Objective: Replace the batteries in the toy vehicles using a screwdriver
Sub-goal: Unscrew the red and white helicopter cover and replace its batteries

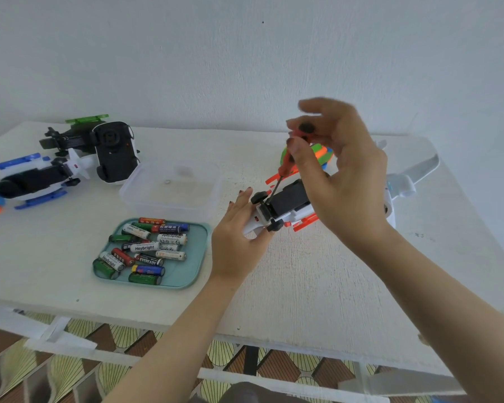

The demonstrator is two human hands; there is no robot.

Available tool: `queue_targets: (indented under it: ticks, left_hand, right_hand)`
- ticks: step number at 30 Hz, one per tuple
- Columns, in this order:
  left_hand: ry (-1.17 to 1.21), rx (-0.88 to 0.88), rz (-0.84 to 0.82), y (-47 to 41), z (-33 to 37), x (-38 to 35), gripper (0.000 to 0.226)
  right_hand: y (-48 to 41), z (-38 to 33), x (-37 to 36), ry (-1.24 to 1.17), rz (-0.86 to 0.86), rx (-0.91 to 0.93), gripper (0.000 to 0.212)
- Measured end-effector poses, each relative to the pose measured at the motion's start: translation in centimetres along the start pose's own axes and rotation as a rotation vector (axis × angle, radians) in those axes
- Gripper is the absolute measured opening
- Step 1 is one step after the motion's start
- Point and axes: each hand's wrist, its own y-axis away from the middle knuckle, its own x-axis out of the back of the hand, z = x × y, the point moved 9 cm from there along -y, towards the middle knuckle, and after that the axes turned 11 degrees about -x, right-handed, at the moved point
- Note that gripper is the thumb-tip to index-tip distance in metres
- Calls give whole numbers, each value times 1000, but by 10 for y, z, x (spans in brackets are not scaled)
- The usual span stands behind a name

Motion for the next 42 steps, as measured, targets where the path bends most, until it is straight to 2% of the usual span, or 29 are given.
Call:
queue_targets:
  ticks: [2,6,8,12,14,19,24,28,30,33,36,40,42]
  left_hand:
    - [12,15,-5,0,-1,-1,49]
    - [-6,-1,-13,1,-2,-1,47]
    - [-9,3,-12,1,-3,-2,48]
    - [-4,6,-16,1,-3,-2,50]
    - [1,7,-2,1,-2,-1,48]
    - [-3,-9,-11,1,-1,-1,47]
    - [-9,0,-17,1,-2,-2,48]
    - [-13,-10,-14,1,-2,-2,47]
    - [-15,-17,-3,1,0,0,48]
    - [-26,-33,5,1,2,0,49]
    - [-17,-28,17,1,0,0,48]
    - [-16,-40,15,1,1,0,46]
    - [-21,-47,18,1,1,0,47]
  right_hand:
    - [1,1,-1,16,-5,11,21]
    - [1,-6,7,55,105,85,16]
    - [-2,0,8,-8,100,5,11]
    - [-6,10,1,-168,2,-125,16]
    - [-6,9,0,-143,0,-103,19]
    - [0,-2,7,-38,125,20,16]
    - [-1,3,-1,-90,14,-25,17]
    - [1,-8,6,32,112,90,14]
    - [-1,-6,9,22,140,66,16]
    - [-3,3,3,-81,45,-30,17]
    - [-2,4,-1,-100,-7,-30,20]
    - [-1,-2,8,13,119,41,15]
    - [-2,0,10,8,145,16,13]
